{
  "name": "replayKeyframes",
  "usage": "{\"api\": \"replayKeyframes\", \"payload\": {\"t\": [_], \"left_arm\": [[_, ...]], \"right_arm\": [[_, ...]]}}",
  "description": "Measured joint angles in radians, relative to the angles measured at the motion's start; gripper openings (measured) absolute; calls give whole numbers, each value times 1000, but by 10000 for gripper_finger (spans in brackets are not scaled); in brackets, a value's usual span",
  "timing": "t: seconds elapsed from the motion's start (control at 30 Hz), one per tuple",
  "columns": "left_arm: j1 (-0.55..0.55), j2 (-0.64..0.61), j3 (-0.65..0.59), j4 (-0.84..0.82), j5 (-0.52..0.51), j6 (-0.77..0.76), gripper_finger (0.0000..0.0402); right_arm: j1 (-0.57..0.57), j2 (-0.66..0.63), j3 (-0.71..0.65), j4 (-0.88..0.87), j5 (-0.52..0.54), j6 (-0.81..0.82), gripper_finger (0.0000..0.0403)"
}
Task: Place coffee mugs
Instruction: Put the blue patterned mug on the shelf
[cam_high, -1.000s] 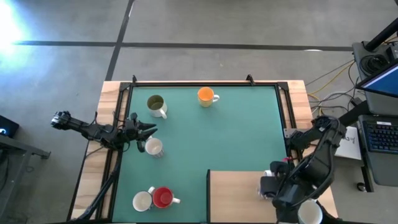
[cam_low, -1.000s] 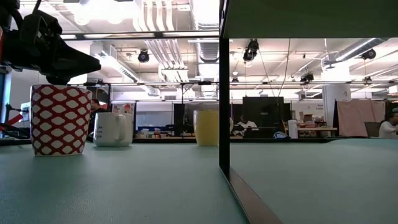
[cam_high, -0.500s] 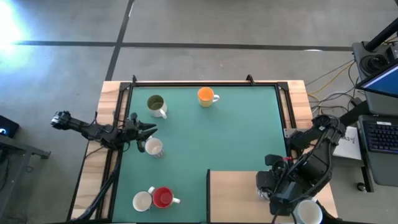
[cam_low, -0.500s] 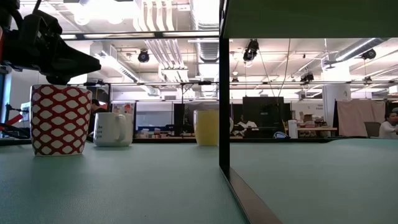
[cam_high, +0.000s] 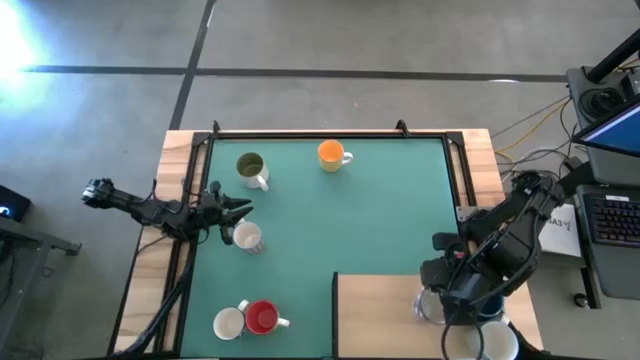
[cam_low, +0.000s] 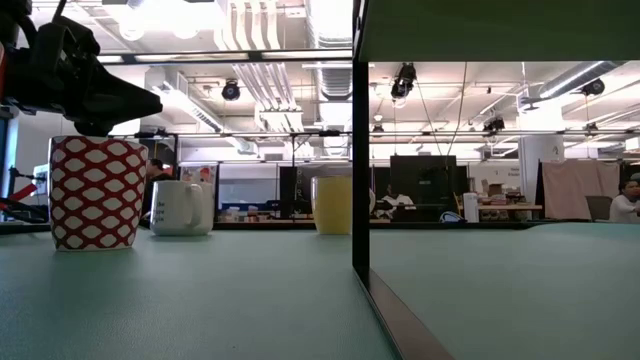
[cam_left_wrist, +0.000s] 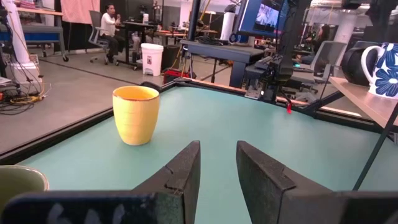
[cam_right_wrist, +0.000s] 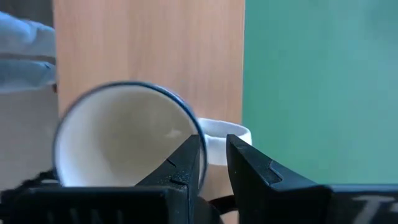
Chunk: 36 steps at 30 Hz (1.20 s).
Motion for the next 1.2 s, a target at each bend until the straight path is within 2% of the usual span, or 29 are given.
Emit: {"api": "replayKeyframes", "payload": {"t": [0.2,0.63,1.2], "left_arm": [[0,0,0,0,0,0,87],[0,0,0,0,0,0,87],[0,0,0,0,0,0,87]], "right_arm": [[0,-17,-49,-5,0,-23,68],[0,-14,-55,31,-7,-70,75],[1,-3,3,38,1,-85,75]]}}
